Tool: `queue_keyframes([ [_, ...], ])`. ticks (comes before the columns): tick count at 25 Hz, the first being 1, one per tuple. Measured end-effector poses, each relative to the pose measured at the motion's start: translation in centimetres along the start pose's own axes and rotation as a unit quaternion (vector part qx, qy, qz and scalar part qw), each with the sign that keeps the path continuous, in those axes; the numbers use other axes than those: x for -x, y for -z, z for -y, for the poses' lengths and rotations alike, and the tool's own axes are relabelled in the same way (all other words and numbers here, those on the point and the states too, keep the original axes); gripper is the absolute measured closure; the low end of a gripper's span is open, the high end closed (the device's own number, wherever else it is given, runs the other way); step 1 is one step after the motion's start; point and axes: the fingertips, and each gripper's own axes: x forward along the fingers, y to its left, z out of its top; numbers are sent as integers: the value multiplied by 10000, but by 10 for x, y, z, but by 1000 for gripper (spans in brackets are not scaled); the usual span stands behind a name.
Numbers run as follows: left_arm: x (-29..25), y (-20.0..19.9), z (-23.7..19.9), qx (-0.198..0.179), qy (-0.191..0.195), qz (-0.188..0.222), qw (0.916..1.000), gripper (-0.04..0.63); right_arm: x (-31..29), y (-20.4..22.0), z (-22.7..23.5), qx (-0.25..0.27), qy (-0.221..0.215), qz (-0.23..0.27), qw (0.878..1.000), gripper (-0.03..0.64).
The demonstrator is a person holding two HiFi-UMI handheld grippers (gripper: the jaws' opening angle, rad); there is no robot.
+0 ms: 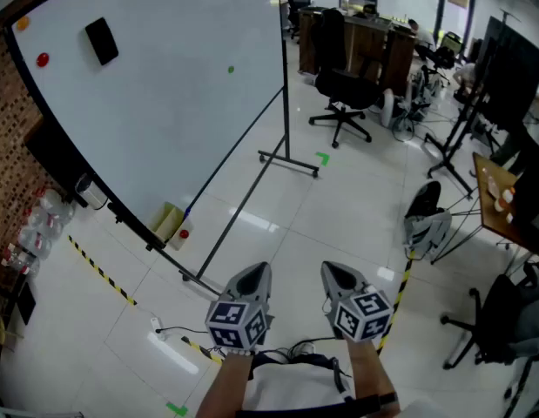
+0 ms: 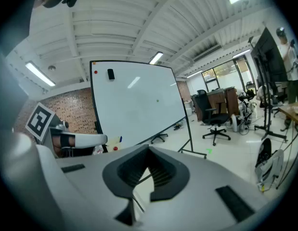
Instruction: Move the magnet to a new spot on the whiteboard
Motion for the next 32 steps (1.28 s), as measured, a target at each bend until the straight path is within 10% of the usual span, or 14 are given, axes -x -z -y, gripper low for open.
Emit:
queue_keyframes([
  [18, -64, -10, -15, 66, -322, 136, 9994, 597, -43, -11, 60, 106, -186, -99, 9997, 607],
  [32, -255, -110, -154, 121, -350, 205, 9991, 597, -273, -90, 145, 178, -234, -286, 9992, 607],
])
